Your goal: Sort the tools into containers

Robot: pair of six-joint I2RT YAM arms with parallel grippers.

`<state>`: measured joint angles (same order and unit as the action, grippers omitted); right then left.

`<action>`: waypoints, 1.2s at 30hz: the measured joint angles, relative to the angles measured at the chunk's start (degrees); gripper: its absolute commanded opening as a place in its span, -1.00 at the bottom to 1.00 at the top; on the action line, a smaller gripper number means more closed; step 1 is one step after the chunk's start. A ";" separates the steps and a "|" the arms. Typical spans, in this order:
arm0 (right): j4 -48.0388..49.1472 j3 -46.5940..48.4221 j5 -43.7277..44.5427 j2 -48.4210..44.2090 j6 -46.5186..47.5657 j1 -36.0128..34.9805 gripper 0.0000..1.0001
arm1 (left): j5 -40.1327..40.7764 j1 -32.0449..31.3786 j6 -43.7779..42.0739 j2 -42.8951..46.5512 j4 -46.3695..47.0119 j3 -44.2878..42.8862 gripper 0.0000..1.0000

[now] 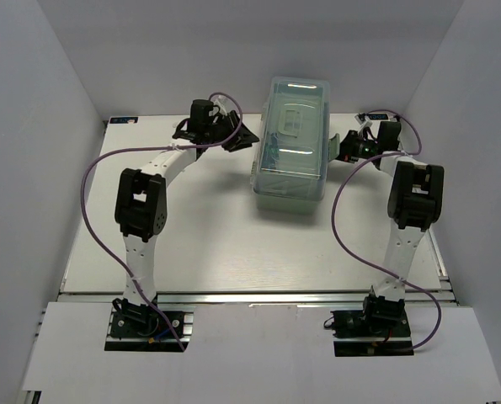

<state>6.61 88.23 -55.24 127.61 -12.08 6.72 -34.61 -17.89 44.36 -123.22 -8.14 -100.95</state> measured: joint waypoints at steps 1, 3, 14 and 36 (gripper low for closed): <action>0.55 0.00 0.00 -0.11 -0.28 0.00 -0.90 | -0.20 -0.39 -0.02 -0.11 -0.09 -0.44 0.00; 0.94 0.02 -0.11 -0.35 -0.22 0.02 -0.89 | -0.39 -1.05 -0.24 -0.11 -0.33 -0.87 0.00; -3.23 -0.22 4.61 -4.70 6.95 0.02 -0.77 | -1.81 -1.25 0.04 -0.11 -0.33 -0.92 0.00; -17.59 1.33 31.54 -9.44 24.76 -8.81 -0.81 | -1.07 -1.09 0.17 -0.33 -0.92 -3.17 0.00</action>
<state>-10.98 89.56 -23.70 118.17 12.69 -2.09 -35.68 -18.98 44.53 -123.55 -9.06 -104.12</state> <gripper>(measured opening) 0.100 0.502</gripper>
